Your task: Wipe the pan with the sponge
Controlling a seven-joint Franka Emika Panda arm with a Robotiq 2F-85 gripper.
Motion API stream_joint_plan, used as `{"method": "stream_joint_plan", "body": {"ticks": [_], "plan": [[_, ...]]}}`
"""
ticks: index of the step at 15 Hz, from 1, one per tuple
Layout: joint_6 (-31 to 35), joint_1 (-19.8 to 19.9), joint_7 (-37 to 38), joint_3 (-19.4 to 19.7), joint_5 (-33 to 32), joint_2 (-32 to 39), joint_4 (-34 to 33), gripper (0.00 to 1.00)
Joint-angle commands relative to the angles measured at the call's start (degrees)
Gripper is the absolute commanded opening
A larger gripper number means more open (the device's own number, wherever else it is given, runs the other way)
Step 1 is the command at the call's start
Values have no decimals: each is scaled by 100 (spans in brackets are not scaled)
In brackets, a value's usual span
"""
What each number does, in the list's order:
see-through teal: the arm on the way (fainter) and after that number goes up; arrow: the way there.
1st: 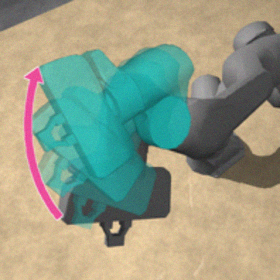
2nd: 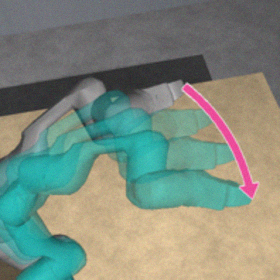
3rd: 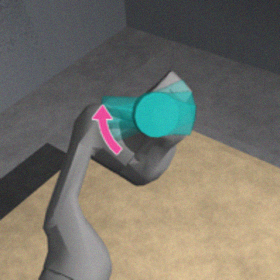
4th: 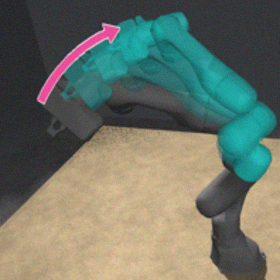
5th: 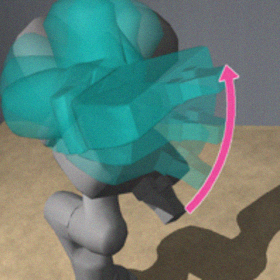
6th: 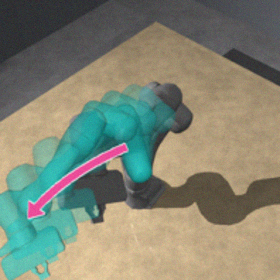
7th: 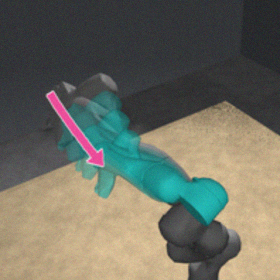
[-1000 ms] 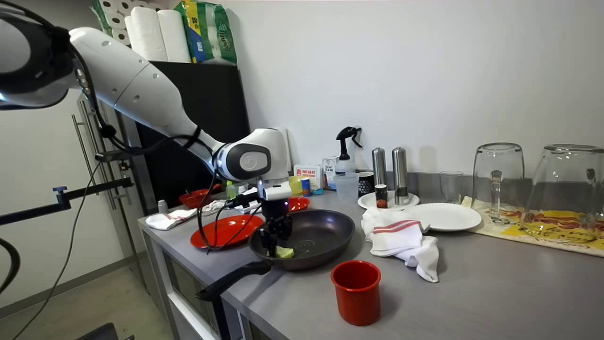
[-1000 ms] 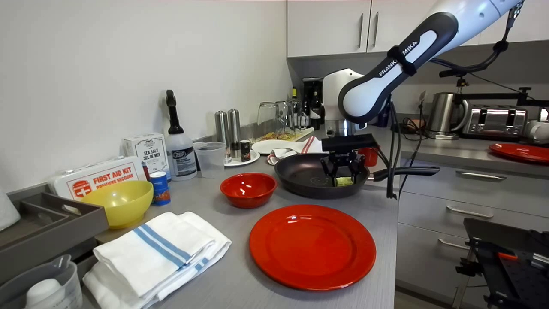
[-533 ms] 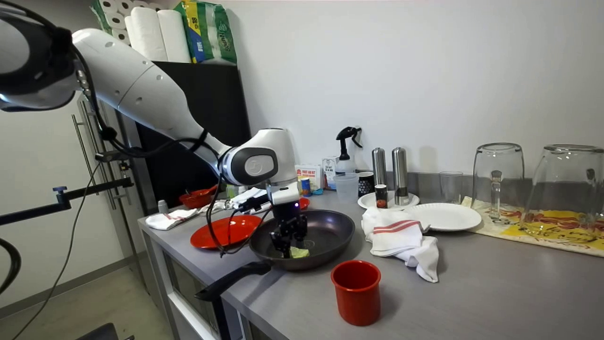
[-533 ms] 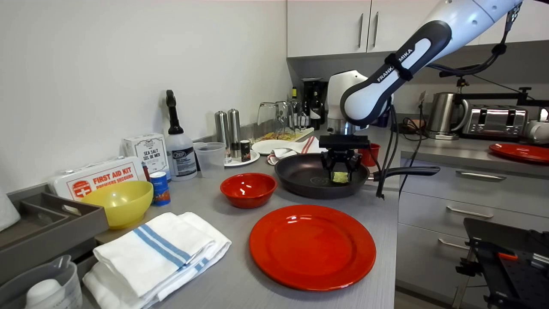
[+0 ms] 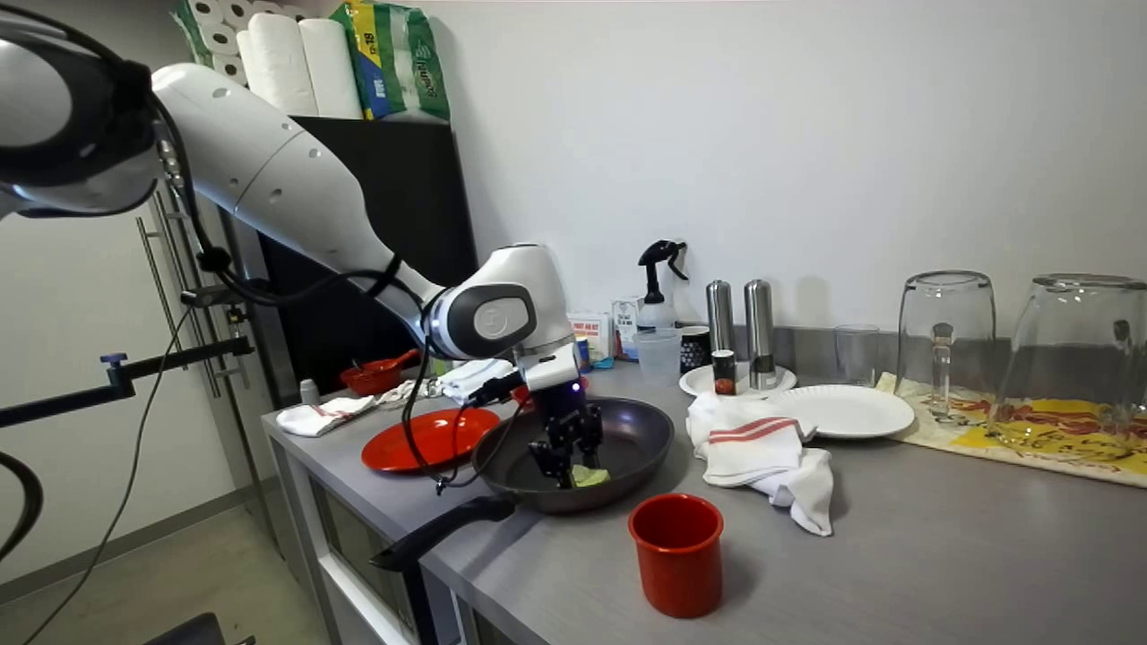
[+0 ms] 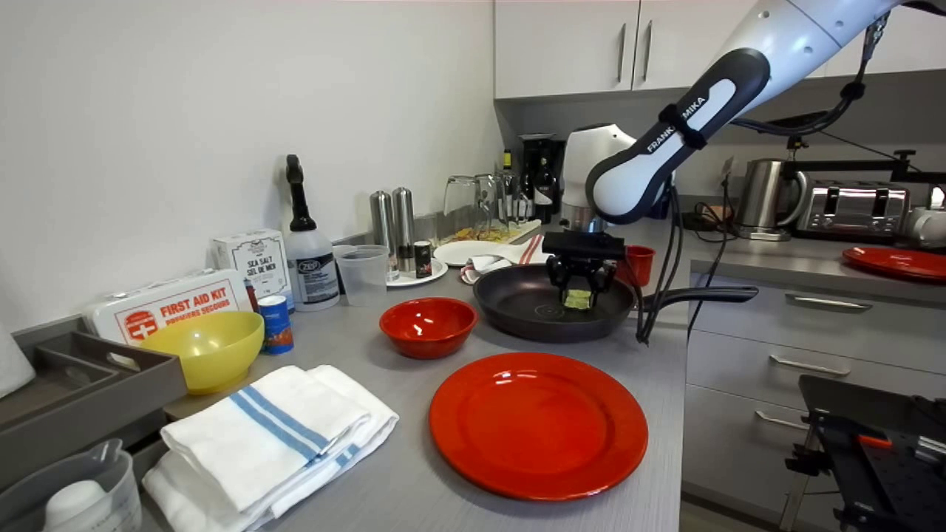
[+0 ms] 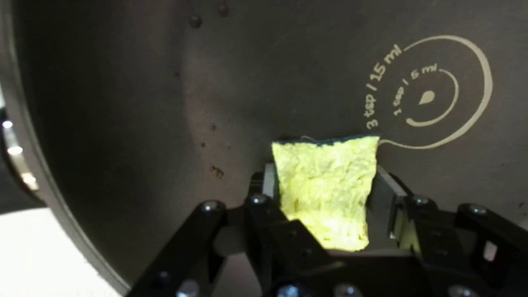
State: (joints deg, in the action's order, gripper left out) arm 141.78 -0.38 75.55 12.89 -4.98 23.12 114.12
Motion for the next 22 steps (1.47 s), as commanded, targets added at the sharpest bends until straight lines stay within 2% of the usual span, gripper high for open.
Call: {"method": "stream_joint_plan", "body": {"ticks": [1,9,14,22], "plan": [[231,-66,245,51,-108,483,-255,28],[-69,5,90,-2,49,296,-72,28],[-478,84,-108,-106,213,57,156,28],[-924,83,-33,-107,117,-109,308,28]]}}
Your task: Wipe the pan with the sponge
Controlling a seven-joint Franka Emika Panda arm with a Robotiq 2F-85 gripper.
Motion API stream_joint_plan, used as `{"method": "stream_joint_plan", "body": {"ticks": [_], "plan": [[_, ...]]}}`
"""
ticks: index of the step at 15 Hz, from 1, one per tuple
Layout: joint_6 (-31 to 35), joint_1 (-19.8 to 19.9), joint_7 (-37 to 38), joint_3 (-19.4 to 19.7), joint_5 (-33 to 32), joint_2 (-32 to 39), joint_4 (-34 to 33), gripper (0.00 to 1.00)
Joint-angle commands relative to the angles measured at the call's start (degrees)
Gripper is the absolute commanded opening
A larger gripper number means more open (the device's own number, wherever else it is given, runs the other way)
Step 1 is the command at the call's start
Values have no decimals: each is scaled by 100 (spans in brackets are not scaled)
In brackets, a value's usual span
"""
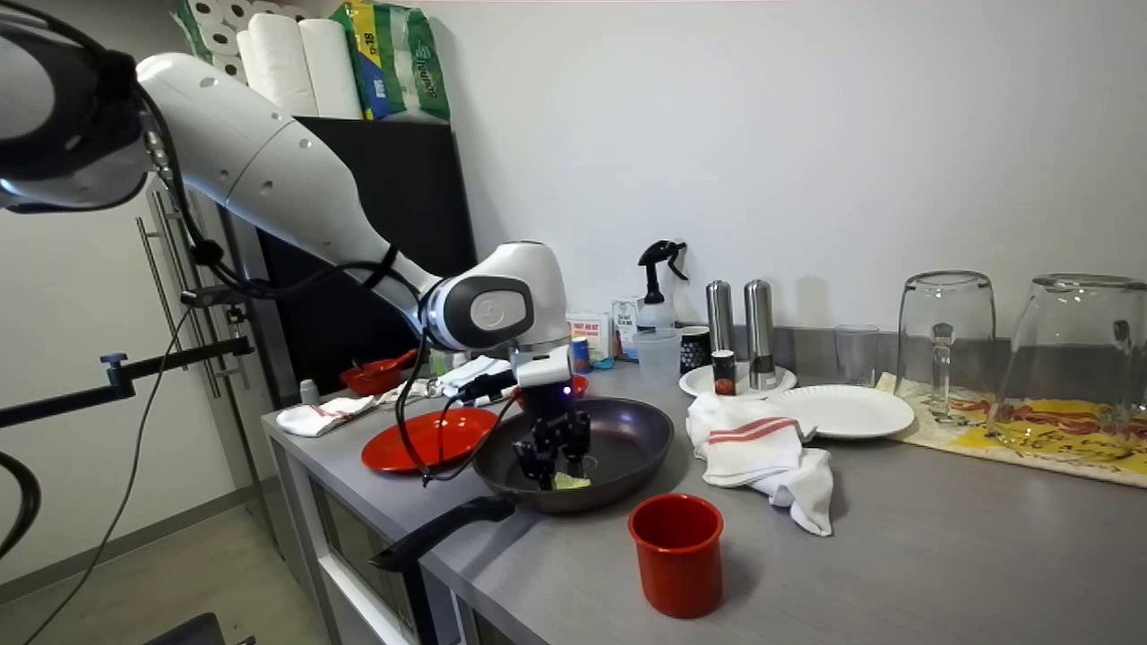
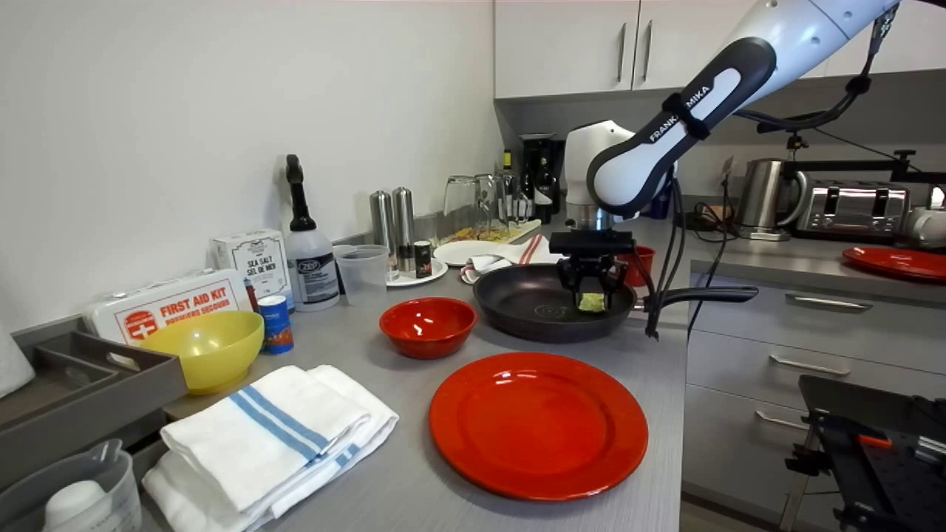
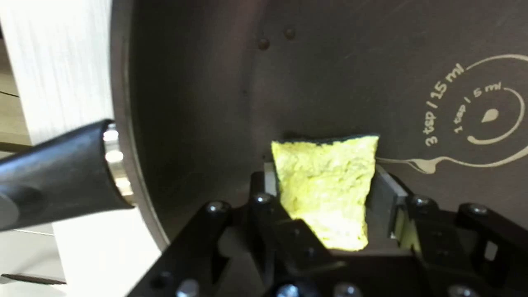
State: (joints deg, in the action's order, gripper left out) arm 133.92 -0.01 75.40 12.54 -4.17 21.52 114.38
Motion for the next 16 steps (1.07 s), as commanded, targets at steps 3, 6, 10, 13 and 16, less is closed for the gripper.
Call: {"method": "stream_joint_plan", "body": {"ticks": [3,6,10,13,16], "plan": [[-206,60,-26,-92,54,38,308,28],[33,43,73,-70,-8,117,290,28],[272,28,82,-80,-43,363,86,28],[326,-30,129,-104,-97,625,-201,28],[269,-101,105,-164,-158,783,-489,28]]}}
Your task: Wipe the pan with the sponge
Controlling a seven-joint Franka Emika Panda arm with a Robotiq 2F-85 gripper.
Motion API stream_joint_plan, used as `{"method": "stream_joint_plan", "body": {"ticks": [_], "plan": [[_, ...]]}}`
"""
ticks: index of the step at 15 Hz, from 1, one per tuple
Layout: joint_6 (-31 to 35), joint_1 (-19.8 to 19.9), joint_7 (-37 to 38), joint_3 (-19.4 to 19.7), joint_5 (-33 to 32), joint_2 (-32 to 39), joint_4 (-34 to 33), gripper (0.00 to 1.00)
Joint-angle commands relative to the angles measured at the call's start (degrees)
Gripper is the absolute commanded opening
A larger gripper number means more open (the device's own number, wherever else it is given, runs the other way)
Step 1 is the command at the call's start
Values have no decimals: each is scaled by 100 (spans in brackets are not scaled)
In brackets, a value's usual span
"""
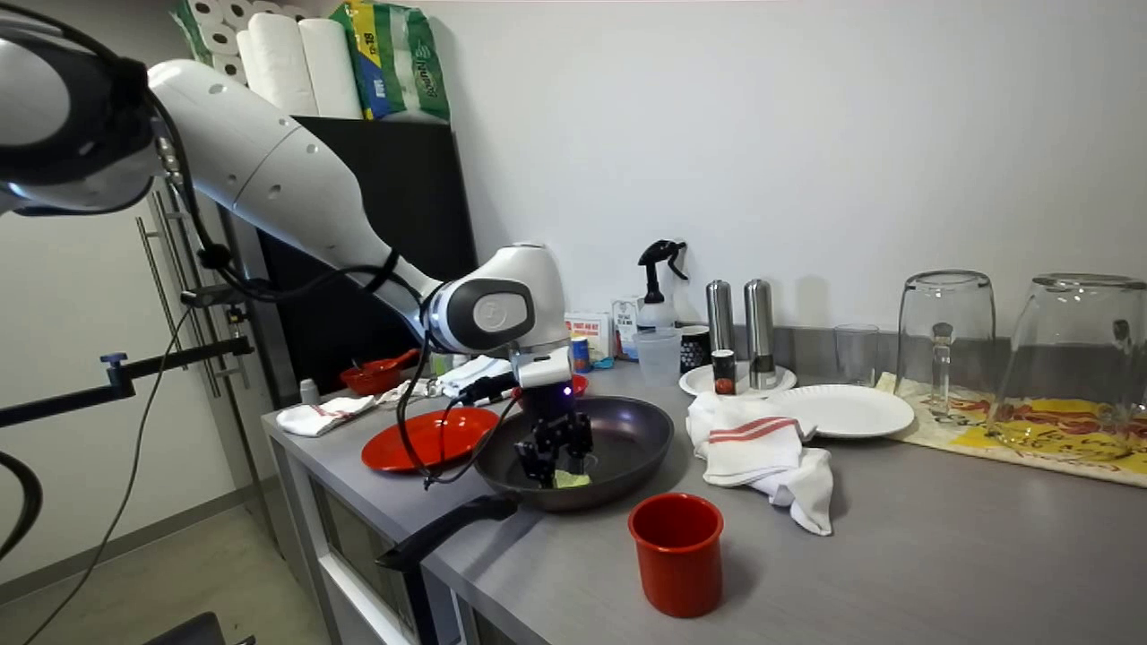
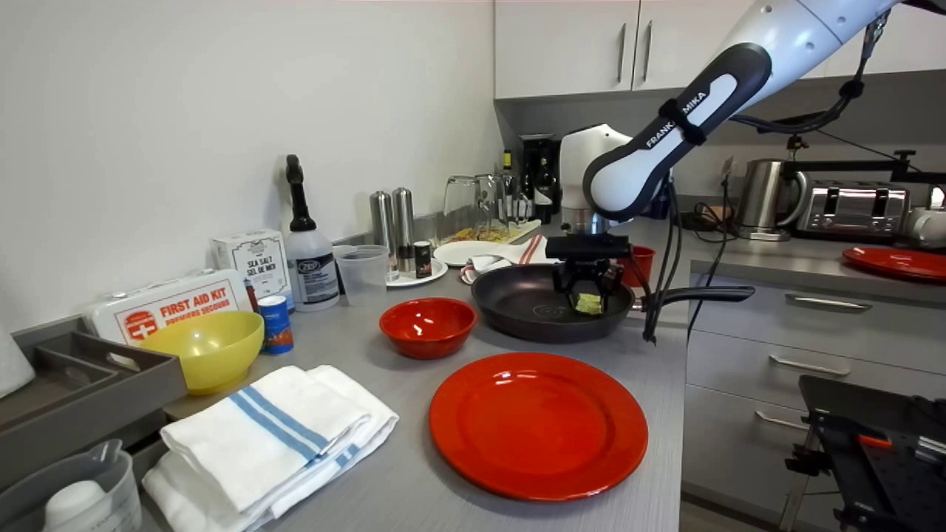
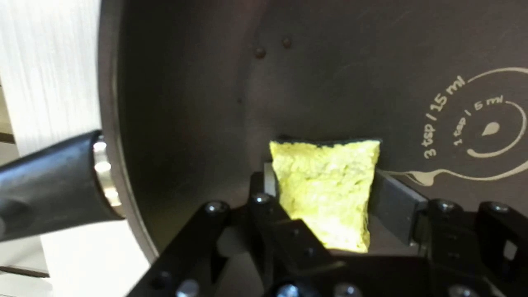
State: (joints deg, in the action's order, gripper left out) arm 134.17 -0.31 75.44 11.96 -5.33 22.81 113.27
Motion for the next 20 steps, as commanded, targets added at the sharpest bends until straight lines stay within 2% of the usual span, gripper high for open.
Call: {"method": "stream_joint_plan", "body": {"ticks": [1,14,20], "plan": [[235,-98,97,-122,-71,701,-468,28],[100,-544,4,-275,-270,1342,-1796,28],[61,-557,-32,-245,-223,1502,-2028,28]]}}
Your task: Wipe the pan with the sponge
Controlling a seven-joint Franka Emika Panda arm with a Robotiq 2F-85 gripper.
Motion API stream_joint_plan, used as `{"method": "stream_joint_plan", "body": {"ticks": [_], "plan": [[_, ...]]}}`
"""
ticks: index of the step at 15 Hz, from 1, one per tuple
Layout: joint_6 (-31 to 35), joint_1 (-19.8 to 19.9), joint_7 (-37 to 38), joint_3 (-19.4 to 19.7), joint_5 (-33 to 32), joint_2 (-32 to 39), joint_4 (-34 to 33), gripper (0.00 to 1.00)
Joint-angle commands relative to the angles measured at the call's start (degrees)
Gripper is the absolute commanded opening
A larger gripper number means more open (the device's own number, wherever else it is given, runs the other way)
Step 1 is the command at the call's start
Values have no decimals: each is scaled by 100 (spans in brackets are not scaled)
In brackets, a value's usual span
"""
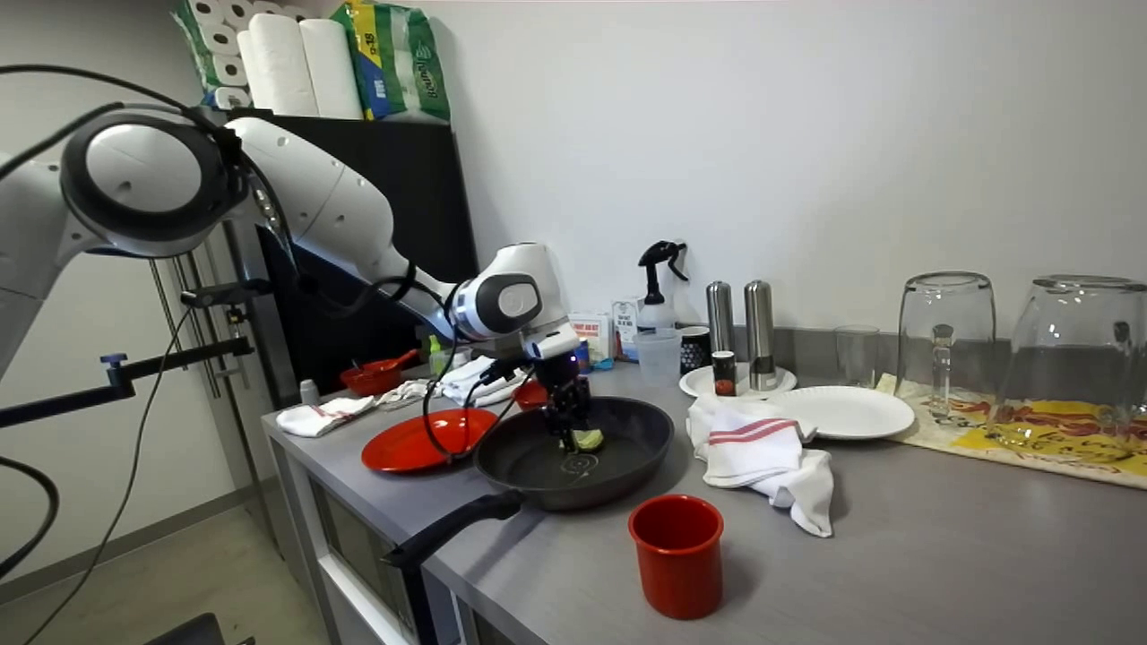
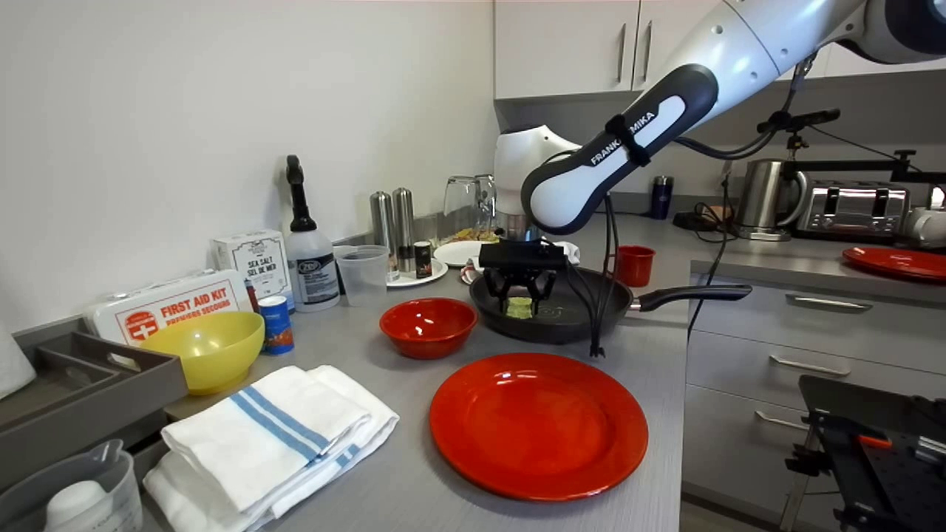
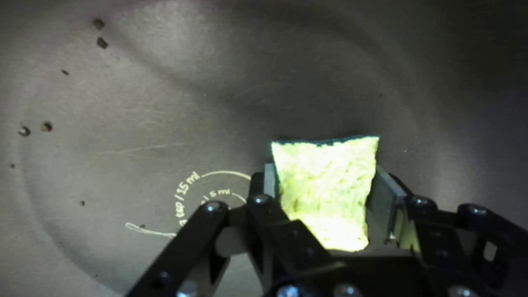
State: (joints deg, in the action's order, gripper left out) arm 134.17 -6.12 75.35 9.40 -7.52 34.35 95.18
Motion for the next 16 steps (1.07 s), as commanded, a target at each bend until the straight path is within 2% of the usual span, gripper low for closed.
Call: {"method": "stream_joint_plan", "body": {"ticks": [1,16], "plan": [[38,43,-29,21,7,321,-178,28],[-370,538,-236,41,309,-338,645,28]]}}
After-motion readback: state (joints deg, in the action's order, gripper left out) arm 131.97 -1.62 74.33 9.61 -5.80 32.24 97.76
